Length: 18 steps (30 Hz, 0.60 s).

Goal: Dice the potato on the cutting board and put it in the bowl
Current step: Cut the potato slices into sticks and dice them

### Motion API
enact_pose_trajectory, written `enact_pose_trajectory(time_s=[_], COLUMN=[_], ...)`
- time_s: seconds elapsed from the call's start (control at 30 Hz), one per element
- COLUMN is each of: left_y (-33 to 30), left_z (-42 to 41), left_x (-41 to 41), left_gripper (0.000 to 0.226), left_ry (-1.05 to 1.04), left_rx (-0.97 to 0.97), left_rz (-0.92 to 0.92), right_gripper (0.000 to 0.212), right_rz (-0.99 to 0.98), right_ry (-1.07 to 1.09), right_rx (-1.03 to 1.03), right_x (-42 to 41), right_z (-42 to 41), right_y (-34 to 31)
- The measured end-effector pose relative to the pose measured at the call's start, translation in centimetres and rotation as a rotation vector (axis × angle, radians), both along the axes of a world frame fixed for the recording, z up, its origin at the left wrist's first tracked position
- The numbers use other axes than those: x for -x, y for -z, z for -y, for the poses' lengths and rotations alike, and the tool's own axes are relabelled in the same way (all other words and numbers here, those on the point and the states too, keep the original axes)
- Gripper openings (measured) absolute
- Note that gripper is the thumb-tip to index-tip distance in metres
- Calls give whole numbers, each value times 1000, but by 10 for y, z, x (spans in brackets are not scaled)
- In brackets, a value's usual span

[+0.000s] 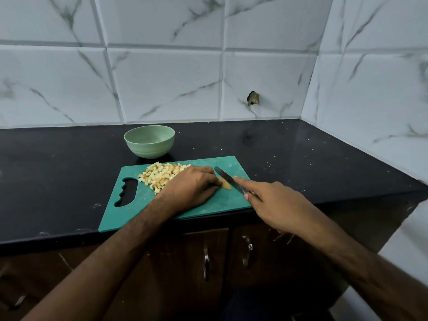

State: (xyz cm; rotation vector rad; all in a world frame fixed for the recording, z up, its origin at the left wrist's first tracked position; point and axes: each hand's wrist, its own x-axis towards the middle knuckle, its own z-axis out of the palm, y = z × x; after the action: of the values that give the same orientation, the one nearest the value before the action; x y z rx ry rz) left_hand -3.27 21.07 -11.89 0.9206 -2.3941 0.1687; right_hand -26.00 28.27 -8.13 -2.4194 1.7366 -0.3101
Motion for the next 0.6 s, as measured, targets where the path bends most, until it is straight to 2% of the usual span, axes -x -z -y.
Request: enact_pose_trajectory(time_s=[0.37,0.47,0.6], left_y=[3,3,3], left_z=[2,3,4], left_x=[-2,-1,-2], left_gripper=[17,16,14], left_ry=[-1,0,15], left_rx=[-6,1,23], left_rz=[-20,-21,-7], right_gripper=[58,64,56], right_rz=[-360,-362,-281], right_ry=[36,28,-6], right_rx=[167,141,99], right_x=[-20,-20,-19], right_z=[-21,-19,-8], right_y=[10,13,11])
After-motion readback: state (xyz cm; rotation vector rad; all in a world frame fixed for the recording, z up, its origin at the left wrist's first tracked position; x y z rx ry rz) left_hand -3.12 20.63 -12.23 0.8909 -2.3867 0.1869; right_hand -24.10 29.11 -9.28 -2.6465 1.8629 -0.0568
